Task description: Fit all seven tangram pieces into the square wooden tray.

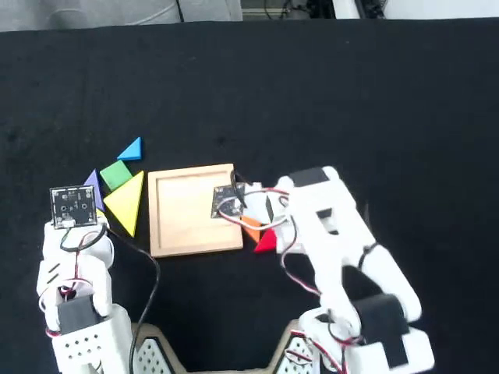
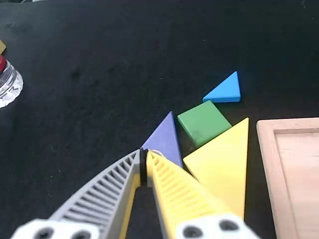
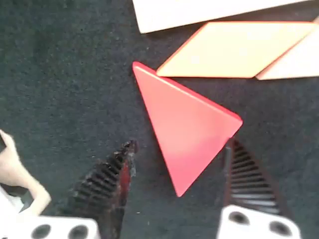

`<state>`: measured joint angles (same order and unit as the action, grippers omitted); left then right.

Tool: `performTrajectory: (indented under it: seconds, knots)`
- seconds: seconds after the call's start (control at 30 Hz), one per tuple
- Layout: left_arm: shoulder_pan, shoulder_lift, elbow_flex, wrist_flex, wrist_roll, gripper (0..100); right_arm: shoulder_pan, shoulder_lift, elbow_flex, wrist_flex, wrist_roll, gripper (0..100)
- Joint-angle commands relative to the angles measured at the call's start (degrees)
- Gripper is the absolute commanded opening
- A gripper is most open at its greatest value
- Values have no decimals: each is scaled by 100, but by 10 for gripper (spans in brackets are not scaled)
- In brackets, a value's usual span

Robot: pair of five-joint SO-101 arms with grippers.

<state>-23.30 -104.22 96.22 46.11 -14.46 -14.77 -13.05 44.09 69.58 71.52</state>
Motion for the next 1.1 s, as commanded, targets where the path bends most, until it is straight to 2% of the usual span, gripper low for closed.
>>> performTrajectory:
  seconds: [0.0, 0.1, 0.2, 0.47, 0.67, 0.9, 1.07]
  knots:
    - [-48, -35, 110, -132, 70, 30, -79, 136, -470, -35, 79, 366]
    - [-48, -35, 110, -149, 70, 30, -88, 215, -567, -35, 141, 413]
    - [-48, -35, 110, -149, 70, 30, -149, 224, -453, 44, 527, 410]
    - [-48, -35, 110, -149, 70, 30, -141, 233, -286, -123, 932, 410]
    - [-48, -35, 110, -149, 70, 30, -141, 233, 295, -888, 967, 410]
    - [-48, -35, 110, -149, 70, 30, -132, 286, 400, -976, 967, 410]
    - [-48, -35, 110, -149, 70, 30, -97, 901, 163, -985, 949, 410]
